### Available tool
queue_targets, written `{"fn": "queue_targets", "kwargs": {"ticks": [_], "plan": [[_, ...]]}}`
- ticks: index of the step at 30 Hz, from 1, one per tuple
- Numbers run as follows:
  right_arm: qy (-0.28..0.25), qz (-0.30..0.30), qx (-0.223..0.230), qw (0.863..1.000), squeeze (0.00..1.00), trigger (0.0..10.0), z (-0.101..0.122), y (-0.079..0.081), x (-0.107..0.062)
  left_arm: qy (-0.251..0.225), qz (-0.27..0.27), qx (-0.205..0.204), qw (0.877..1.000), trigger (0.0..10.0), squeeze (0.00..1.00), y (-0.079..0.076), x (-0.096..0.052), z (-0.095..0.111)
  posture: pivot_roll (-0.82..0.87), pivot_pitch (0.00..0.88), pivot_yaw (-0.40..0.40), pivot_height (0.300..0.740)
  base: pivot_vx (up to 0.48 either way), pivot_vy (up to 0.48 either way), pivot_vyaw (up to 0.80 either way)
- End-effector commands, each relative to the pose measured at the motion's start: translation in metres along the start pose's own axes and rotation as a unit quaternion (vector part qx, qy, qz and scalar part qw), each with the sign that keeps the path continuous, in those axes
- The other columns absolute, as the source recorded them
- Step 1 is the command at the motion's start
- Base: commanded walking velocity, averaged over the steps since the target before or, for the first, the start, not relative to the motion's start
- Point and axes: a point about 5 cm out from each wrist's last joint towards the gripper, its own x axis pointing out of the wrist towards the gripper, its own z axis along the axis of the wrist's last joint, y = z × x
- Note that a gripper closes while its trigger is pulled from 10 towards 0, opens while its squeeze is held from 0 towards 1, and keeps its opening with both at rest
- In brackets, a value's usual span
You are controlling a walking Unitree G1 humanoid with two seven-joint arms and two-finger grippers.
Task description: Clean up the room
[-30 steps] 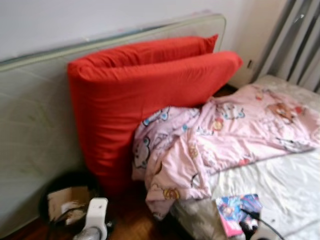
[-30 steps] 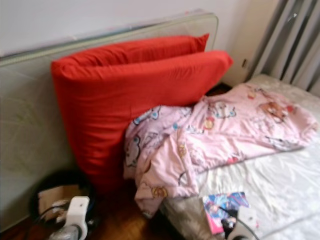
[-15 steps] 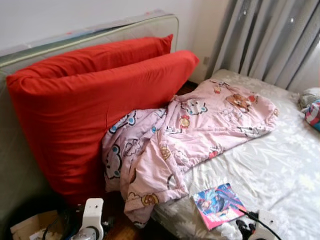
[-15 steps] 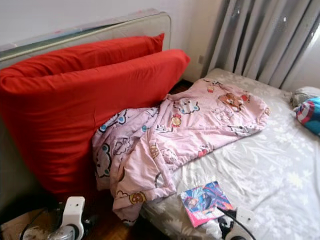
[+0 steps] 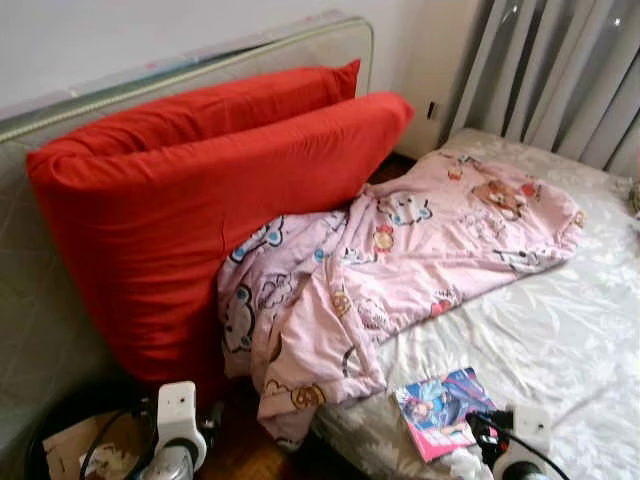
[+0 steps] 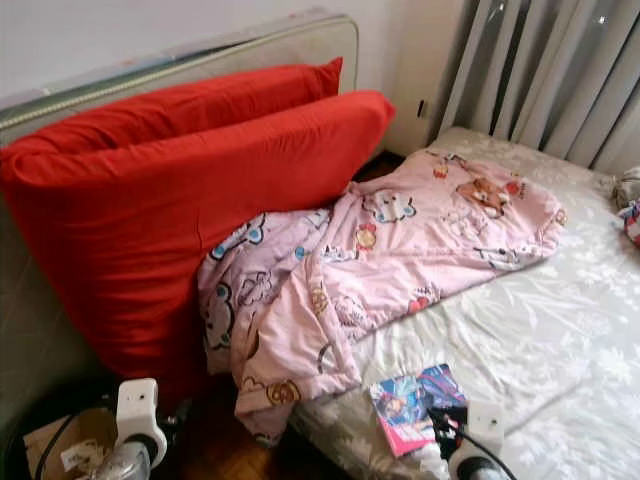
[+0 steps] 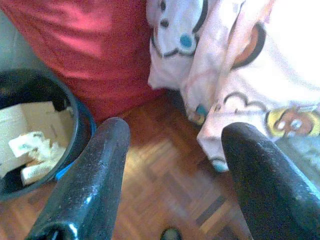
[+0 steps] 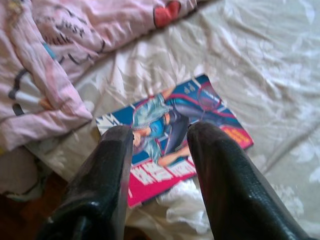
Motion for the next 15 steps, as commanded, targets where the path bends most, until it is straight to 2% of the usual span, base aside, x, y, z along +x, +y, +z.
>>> {"fn": "queue_targets", "kwargs": {"ticks": [1, 3, 7, 14, 15], "plan": [[-0.013, 0.000, 0.007, 1.000, 0.00, 10.0, 0.0006, 0.0003, -0.0011, -0.006, 0.003, -0.007, 1.000, 10.0, 0.00, 0.0024, -0.0020, -0.0018, -0.04, 0.000, -0.010, 0.740, 0.000, 0.000, 0.00], [-0.026, -0.001, 0.001, 1.000, 0.00, 10.0, 0.0021, 0.0009, -0.0016, -0.018, -0.001, -0.008, 1.000, 10.0, 0.00, 0.0028, -0.0024, 0.0000, -0.04, 0.000, -0.005, 0.740, 0.000, 0.000, 0.00], [-0.046, -0.017, 0.037, 0.998, 0.00, 10.0, 0.0020, -0.0005, -0.0033, -0.028, 0.007, 0.005, 1.000, 10.0, 0.00, 0.0042, -0.0032, 0.0010, -0.04, 0.000, 0.001, 0.740, 0.000, 0.000, 0.00], [-0.065, -0.025, 0.068, 0.995, 0.00, 10.0, 0.0020, -0.0006, -0.0045, -0.039, 0.009, -0.002, 0.999, 10.0, 0.00, 0.0057, -0.0041, 0.0020, -0.05, 0.000, 0.013, 0.740, 0.000, 0.000, 0.00], [-0.066, -0.021, 0.059, 0.996, 0.00, 10.0, 0.0027, 0.0000, -0.0044, -0.044, 0.009, -0.010, 0.999, 10.0, 0.00, 0.0059, -0.0043, 0.0026, -0.05, 0.000, 0.013, 0.740, 0.000, 0.000, 0.00]]}}
